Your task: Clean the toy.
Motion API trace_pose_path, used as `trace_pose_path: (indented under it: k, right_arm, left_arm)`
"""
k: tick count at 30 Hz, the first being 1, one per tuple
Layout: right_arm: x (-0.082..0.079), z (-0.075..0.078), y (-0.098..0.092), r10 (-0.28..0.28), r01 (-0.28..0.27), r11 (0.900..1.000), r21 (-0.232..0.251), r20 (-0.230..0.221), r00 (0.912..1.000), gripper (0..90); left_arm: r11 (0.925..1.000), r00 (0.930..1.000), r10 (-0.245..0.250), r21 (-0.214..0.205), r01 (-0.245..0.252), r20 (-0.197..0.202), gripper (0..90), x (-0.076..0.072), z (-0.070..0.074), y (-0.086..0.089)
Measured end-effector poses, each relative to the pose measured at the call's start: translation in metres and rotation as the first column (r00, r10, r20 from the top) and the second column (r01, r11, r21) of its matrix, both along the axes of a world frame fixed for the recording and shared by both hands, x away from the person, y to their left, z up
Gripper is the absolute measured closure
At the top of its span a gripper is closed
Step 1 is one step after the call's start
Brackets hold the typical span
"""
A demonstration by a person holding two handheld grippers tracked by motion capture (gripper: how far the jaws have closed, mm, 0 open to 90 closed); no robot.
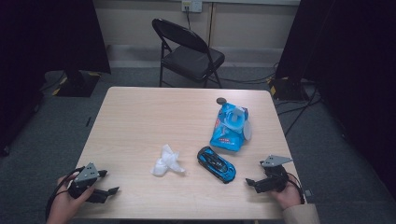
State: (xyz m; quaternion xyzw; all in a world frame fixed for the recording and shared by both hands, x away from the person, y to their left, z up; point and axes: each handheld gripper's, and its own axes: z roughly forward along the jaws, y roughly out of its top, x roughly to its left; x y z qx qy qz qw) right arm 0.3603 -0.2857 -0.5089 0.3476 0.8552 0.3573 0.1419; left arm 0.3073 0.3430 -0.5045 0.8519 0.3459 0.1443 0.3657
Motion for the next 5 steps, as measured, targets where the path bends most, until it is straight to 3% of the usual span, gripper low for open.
trace_pose_path:
  k: [1, 5]
  right_arm:
    - [0.0, 0.0, 0.0, 0.0, 0.0, 1.0, 0.0, 0.0, 1.0, 1.4]
    - [-0.0001, -0.0001, 0.0, 0.0, 0.0, 1.0, 0.001, 0.0, 1.0, 1.4]
  left_arm:
    - [0.9999, 1.0, -0.003, -0.016, 0.003, 0.007, 14.3, -0.0002, -0.0016, 0.0012]
    - [0.9999, 1.0, -0.004, -0.015, 0.004, 0.008, 14.3, -0.0002, -0.0016, 0.0013]
